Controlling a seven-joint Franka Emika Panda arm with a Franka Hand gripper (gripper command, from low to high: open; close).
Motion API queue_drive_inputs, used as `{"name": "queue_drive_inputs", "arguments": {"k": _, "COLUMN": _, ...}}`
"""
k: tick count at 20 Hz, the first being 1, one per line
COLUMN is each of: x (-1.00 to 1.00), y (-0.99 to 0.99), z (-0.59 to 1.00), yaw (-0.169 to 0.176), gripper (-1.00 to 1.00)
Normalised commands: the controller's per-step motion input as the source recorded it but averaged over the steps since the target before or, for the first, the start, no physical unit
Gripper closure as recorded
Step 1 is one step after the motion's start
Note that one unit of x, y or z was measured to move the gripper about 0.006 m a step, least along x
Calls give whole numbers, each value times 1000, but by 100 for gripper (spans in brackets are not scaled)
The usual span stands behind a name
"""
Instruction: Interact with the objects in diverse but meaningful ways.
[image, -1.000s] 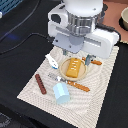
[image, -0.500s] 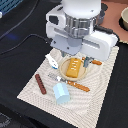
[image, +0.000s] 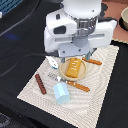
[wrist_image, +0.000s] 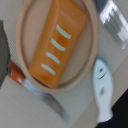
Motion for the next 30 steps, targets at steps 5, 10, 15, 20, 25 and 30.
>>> {"name": "queue_drive_inputs", "arguments": {"k": 5, "x": -270, "y": -64, "z": 0, "yaw": 273, "gripper": -100}}
{"name": "queue_drive_inputs", "arguments": {"k": 10, "x": -343, "y": -138, "z": 28, "yaw": 228, "gripper": -100}}
{"name": "queue_drive_inputs", "arguments": {"k": 15, "x": -424, "y": -358, "z": 78, "yaw": 113, "gripper": -100}}
{"name": "queue_drive_inputs", "arguments": {"k": 20, "x": -250, "y": -612, "z": 157, "yaw": 2, "gripper": -100}}
{"name": "queue_drive_inputs", "arguments": {"k": 25, "x": -190, "y": -697, "z": 134, "yaw": 0, "gripper": -100}}
{"name": "queue_drive_inputs", "arguments": {"k": 30, "x": -117, "y": -693, "z": 107, "yaw": 0, "gripper": -100}}
